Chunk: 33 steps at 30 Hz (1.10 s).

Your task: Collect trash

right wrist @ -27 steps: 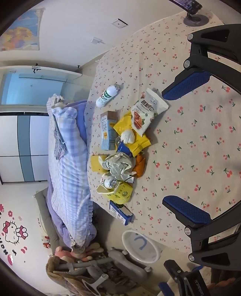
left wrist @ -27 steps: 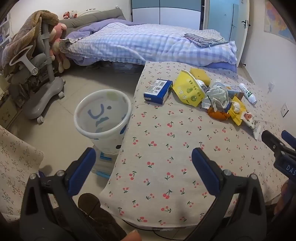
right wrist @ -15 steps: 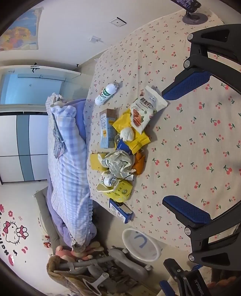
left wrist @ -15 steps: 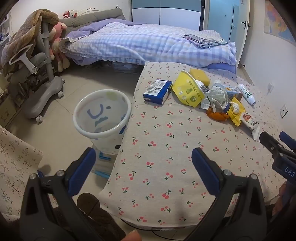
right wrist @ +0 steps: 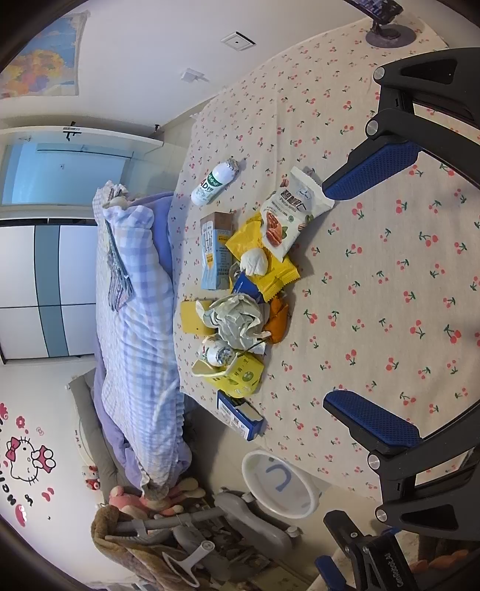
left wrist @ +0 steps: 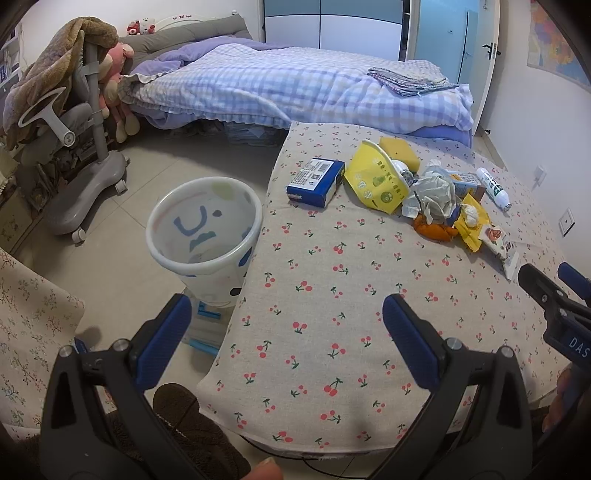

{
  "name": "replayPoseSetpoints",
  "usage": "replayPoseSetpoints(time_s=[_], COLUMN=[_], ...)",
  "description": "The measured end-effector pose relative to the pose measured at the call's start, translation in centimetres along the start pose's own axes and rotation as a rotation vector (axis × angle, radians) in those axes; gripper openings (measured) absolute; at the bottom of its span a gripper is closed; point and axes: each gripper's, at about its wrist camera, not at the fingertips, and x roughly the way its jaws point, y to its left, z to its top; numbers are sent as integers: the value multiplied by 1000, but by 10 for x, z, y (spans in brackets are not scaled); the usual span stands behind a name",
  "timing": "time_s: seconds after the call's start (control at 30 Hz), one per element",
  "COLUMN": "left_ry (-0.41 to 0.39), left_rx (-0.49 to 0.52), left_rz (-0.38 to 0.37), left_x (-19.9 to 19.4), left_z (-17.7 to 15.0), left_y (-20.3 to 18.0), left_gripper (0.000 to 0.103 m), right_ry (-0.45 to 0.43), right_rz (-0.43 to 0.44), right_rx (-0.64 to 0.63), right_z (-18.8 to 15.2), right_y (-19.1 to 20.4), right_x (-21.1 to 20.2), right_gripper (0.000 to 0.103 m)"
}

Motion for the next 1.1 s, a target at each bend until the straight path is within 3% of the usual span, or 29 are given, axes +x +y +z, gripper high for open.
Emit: replayPoseSetpoints(time_s=[1.1], left_ry=[2], left_rx=[-7], left_rz=[-1], left_x=[-1], left_z=[0], left_y=[5], left_gripper=[103], right_ry=[-8], right_rz=[13], right_rx=[-8], right_z=[2], right_y=[4], right_x=[-2], right_gripper=[103])
